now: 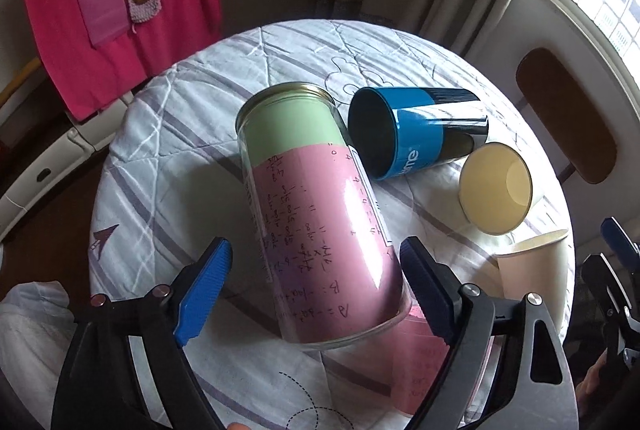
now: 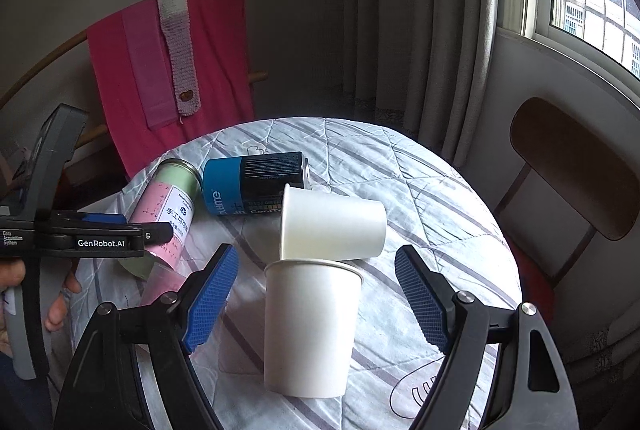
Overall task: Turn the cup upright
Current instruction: 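Close the left gripper around the jar's middle and lift it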
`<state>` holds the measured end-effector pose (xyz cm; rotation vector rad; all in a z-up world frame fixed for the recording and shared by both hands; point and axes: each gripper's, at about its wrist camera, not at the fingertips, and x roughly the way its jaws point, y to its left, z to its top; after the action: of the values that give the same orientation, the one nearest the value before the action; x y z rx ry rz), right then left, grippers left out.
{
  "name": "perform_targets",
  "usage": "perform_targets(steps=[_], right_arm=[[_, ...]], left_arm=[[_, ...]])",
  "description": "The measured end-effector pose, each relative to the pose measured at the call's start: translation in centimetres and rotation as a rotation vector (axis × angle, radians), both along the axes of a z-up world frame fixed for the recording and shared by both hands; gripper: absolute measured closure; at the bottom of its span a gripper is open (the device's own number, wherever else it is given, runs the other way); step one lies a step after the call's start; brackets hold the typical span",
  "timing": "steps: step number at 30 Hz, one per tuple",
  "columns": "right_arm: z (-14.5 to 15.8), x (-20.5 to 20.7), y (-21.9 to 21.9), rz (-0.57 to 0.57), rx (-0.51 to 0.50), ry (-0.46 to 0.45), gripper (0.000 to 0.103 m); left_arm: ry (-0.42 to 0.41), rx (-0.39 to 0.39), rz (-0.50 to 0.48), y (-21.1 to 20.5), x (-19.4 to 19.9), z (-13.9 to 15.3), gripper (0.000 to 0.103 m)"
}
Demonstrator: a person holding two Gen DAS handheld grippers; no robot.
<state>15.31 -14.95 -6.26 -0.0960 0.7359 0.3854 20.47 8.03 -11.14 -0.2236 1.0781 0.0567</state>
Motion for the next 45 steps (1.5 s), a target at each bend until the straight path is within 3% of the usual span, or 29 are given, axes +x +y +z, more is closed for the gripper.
perform_targets(steps=[5,8,12,22,45], right_arm=[[-0.3,0.4,0.4,0.003,-0.003,0.017,0.021],[-0.3,0.4,0.5,0.005,-0.008,0.016,0.021],[-0.2,0.2,0.7,0.002,-0.009,0.018,0.021],[-0.9,-0.8,2.5,0.023,-0.015,0.038,0.021],[-1.0,-4.7,6.3,0.028,-0.023,0.11,0.021]], left_arm=[[0.027,0.014,-0.044,-0.5,0.6,-0.9,0.016],[0.041,0.008,-0.056,-0.3,0.9,-1.4,0.029],[0.029,0.057,-0.071,-0.3,0.2,-1.1,0.029],[0.01,0.093,-0.105,0.7,-4.1,-0.8,0.029],[-0.067,0.095,-0.256,0.0,-12.5,-1.4,0.029]])
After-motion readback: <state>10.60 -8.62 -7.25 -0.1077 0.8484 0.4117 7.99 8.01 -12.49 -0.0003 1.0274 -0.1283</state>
